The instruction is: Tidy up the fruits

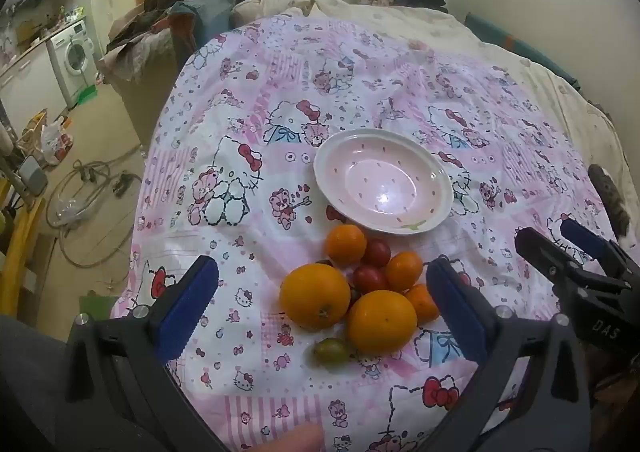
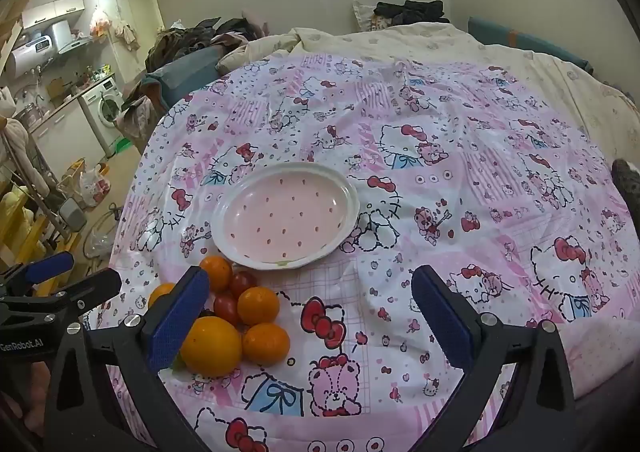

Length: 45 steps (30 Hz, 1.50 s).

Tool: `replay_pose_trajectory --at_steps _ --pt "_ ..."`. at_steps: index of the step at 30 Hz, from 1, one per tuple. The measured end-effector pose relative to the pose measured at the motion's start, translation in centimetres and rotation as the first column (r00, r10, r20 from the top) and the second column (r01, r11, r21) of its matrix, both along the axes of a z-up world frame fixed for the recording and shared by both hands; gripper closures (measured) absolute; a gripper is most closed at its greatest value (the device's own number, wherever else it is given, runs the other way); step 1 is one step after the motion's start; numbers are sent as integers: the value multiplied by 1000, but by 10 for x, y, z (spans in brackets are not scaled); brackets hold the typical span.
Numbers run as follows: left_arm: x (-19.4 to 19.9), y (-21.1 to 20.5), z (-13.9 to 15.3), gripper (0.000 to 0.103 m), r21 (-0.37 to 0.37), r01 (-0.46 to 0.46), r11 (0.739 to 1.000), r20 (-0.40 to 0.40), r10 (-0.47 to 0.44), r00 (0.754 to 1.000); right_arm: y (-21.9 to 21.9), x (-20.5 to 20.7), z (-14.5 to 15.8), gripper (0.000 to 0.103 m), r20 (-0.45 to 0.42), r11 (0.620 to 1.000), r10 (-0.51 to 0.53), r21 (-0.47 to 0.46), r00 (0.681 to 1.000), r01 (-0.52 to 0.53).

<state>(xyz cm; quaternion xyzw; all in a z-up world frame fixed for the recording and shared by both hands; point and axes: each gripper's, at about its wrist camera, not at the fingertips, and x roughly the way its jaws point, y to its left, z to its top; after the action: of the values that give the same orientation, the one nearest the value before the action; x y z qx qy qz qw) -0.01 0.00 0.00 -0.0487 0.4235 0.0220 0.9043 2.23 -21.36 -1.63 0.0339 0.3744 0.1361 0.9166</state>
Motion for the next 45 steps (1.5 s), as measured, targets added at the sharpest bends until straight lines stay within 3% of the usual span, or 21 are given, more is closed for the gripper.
replay_pose_trajectory --at_steps 45 --pt "-1 7 -9 0 -6 0 1000 -13 0 1000 1 -1 0 0 -1 1000 -4 5 1000 4"
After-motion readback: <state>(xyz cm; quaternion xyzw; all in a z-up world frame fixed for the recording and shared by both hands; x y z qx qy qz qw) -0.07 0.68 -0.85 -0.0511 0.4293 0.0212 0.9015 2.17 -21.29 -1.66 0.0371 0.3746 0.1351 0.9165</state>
